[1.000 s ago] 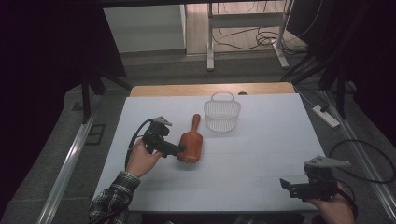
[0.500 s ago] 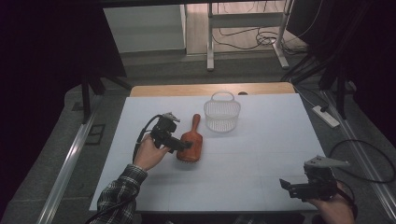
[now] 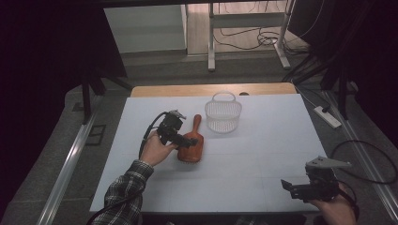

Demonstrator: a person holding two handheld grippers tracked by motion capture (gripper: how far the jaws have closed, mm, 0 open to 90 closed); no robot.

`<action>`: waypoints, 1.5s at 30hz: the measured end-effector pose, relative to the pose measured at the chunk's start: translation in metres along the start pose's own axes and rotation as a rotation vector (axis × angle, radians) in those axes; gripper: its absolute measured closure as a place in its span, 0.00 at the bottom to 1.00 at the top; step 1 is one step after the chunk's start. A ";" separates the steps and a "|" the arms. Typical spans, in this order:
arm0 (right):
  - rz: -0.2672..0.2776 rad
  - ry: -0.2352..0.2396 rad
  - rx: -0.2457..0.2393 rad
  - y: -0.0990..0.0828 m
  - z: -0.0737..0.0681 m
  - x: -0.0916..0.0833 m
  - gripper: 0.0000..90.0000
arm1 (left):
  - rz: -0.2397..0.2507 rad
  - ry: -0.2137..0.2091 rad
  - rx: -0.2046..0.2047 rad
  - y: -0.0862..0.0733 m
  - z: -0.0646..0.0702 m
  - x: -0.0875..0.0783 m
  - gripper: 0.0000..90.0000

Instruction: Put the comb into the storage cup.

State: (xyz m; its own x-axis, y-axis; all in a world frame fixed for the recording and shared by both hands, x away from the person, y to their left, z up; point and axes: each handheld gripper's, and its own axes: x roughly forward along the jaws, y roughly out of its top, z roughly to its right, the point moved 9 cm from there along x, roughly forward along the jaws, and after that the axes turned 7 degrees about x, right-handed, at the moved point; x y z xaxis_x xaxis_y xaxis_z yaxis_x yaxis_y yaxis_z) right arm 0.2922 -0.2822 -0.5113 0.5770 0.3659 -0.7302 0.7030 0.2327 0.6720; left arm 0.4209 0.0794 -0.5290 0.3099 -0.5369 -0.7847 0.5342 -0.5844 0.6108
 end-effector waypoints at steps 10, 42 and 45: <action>-0.001 0.001 -0.002 0.000 0.000 0.000 0.00 | -0.026 -0.014 0.018 0.009 -0.003 0.014 0.00; -0.007 0.009 -0.007 -0.001 -0.001 0.001 0.01 | -0.106 0.034 0.052 0.037 -0.012 0.044 0.79; -0.008 0.011 -0.008 -0.001 -0.001 0.000 0.01 | -0.116 0.037 0.055 0.037 -0.013 0.047 0.92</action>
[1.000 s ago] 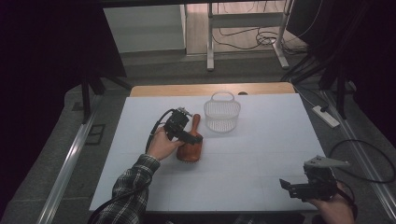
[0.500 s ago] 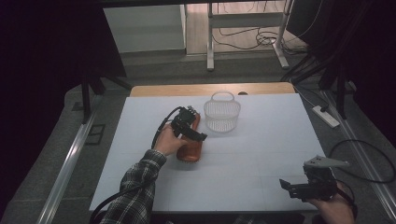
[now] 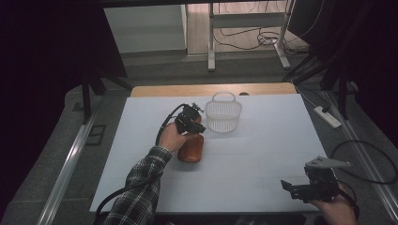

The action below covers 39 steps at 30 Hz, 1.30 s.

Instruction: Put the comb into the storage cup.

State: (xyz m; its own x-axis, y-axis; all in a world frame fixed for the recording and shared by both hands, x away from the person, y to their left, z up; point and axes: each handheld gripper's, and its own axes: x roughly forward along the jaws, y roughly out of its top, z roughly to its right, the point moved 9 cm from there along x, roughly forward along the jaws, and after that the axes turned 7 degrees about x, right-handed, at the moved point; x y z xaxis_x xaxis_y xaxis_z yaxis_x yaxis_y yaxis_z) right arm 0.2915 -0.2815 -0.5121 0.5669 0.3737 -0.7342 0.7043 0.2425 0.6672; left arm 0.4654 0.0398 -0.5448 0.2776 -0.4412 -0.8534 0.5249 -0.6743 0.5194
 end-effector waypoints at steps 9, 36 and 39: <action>-0.004 0.003 -0.004 0.000 0.000 0.000 0.02 | -0.058 0.015 0.003 -0.002 -0.007 0.017 0.99; -0.006 0.001 -0.003 -0.001 0.000 0.000 0.03 | -0.080 0.052 -0.070 -0.025 -0.032 0.021 0.99; -0.008 0.000 -0.004 -0.001 0.000 0.000 0.03 | -0.089 0.065 -0.072 -0.030 -0.036 0.019 0.99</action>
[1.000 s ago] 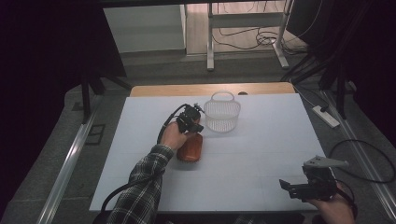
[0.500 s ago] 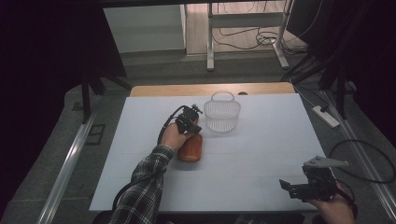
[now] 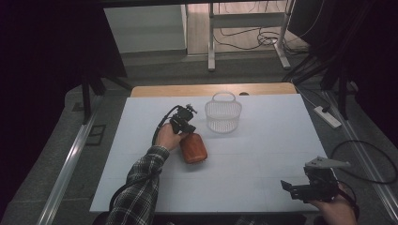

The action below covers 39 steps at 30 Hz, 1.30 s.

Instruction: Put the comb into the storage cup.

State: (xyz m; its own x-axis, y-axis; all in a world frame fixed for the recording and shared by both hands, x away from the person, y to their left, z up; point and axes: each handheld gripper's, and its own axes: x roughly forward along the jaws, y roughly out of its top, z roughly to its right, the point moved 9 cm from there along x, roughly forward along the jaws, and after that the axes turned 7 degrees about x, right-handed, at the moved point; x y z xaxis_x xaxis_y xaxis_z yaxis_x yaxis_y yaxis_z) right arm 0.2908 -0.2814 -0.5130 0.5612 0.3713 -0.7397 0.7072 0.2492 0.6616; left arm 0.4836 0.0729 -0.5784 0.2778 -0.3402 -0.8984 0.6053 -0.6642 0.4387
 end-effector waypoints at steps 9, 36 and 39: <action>-0.006 -0.002 0.000 0.000 0.000 0.001 0.03 | -0.019 0.028 -0.018 -0.020 -0.008 -0.008 0.99; -0.011 0.001 -0.010 0.000 -0.002 0.001 0.03 | -0.033 -0.029 -0.084 -0.085 0.008 -0.029 0.99; -0.009 0.003 -0.013 0.000 -0.002 0.001 0.03 | -0.031 -0.038 -0.087 -0.090 0.014 -0.031 0.99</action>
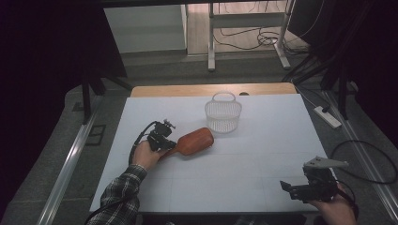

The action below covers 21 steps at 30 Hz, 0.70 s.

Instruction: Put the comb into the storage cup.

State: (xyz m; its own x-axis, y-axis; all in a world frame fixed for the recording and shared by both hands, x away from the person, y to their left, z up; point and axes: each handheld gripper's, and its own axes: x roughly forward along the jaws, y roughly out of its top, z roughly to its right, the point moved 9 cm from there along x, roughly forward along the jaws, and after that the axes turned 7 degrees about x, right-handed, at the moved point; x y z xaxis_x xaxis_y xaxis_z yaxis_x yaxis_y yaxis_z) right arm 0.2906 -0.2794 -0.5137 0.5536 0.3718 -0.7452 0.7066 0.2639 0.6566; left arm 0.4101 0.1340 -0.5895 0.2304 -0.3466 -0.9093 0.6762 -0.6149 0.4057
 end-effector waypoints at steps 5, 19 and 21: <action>0.001 0.003 -0.007 0.000 -0.001 0.000 0.03 | -0.003 -0.009 -0.001 -0.008 0.009 -0.002 0.99; -0.001 0.013 -0.023 0.000 -0.003 0.000 0.03 | -0.001 -0.026 -0.021 -0.023 0.029 -0.009 0.99; -0.003 0.014 -0.024 0.000 -0.003 0.000 0.03 | -0.001 -0.029 -0.026 -0.025 0.032 -0.010 0.99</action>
State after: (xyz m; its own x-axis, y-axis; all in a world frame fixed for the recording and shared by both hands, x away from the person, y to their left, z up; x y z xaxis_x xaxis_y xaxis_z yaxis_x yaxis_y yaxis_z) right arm 0.2895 -0.2768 -0.5137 0.5454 0.3831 -0.7455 0.6971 0.2865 0.6572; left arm 0.3685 0.1301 -0.5877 0.2092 -0.3666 -0.9065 0.6946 -0.5968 0.4017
